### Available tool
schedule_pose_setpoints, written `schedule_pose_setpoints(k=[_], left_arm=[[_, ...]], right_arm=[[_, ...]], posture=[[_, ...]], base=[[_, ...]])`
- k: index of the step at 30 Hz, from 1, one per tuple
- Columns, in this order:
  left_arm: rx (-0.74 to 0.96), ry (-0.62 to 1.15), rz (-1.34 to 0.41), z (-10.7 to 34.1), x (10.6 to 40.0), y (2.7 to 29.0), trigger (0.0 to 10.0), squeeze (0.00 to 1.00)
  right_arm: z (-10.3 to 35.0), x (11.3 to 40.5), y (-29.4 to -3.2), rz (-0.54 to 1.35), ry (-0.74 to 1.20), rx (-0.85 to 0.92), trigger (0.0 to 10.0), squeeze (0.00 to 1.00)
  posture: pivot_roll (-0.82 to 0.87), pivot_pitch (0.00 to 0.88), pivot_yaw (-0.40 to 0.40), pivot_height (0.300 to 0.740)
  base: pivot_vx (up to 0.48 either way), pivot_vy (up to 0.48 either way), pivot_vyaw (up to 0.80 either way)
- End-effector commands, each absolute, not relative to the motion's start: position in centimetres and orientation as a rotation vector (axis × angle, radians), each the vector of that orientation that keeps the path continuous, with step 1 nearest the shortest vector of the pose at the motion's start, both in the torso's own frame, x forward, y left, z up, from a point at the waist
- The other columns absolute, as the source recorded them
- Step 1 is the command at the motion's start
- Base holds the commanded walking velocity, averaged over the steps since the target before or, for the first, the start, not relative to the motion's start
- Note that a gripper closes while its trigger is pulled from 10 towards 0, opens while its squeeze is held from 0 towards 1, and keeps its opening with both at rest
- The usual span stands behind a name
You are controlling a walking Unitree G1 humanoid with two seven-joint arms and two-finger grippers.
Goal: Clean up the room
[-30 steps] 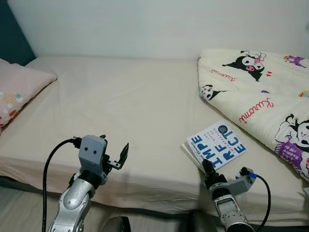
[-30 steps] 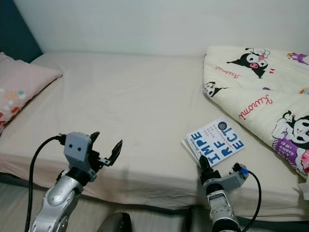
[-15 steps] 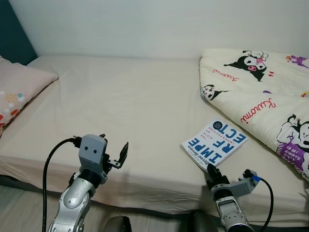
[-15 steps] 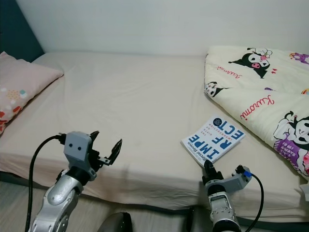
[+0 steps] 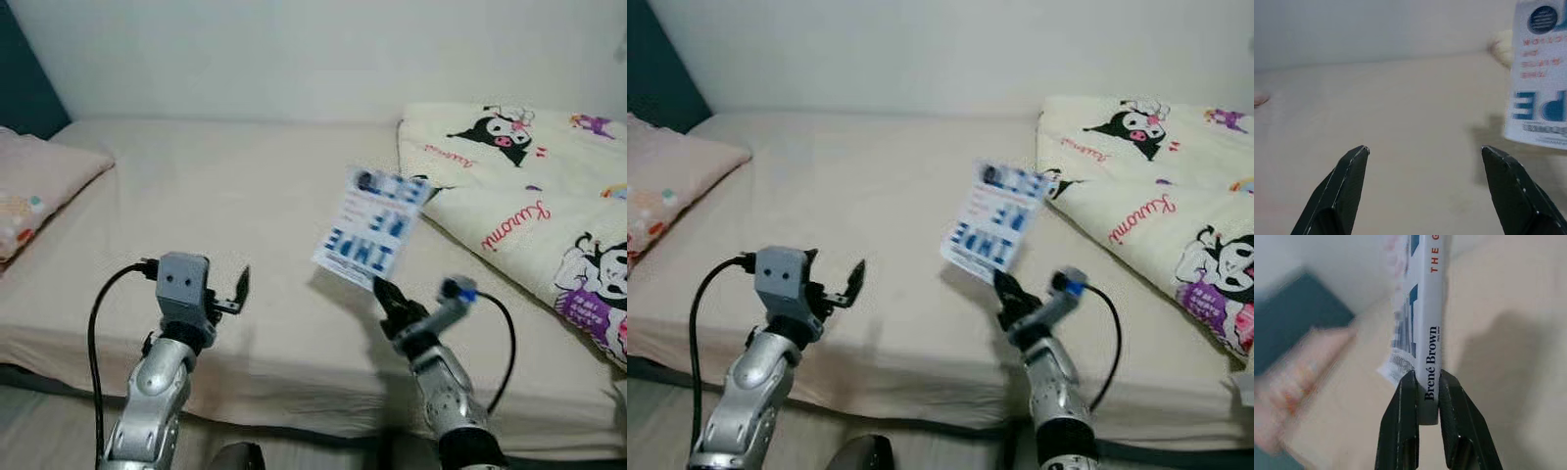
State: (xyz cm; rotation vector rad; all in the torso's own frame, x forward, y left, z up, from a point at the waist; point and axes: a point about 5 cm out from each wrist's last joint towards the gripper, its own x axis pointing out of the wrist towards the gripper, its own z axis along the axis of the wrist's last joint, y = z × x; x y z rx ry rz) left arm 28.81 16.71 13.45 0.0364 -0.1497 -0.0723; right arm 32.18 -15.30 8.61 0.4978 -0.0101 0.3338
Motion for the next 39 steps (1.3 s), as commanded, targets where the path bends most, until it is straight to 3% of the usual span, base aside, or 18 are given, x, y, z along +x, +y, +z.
schedule_pose_setpoints(k=[1,7,11,26,39], left_arm=[[0.035,-0.089,-0.006,12.5,29.2,17.4,10.0,0.0],[0.055,-0.045,0.048,11.7,29.6,17.6,10.0,0.0],[0.068,-0.038,0.053,11.5,29.6,17.5,10.0,0.0],[0.049,-0.093,0.001,12.1,29.4,16.7,10.0,0.0],[0.064,-0.155,-0.039,12.7,29.3,15.4,10.0,0.0]], right_arm=[[10.5,32.4,-14.9,0.335,-0.108,0.294,10.0,0.0],[11.1,32.1,-14.7,0.309,-0.136,0.061,10.0,0.0],[11.1,31.5,-14.8,0.276,-0.128,-0.005,10.0,0.0],[9.9,31.0,-14.9,0.225,-0.08,-0.145,10.0,0.0],[9.4,31.1,-15.2,0.207,-0.049,-0.153,10.0,0.0]], posture=[[0.01,0.0,0.009,0.596],[0.01,0.0,0.0,0.596],[0.01,0.0,-0.01,0.596],[0.0,0.0,-0.026,0.656],[0.0,0.0,-0.044,0.721]], base=[[0.0,0.0,0.0],[0.0,0.0,0.0],[0.0,0.0,0.0],[0.0,0.0,0.0],[0.0,0.0,0.0]])
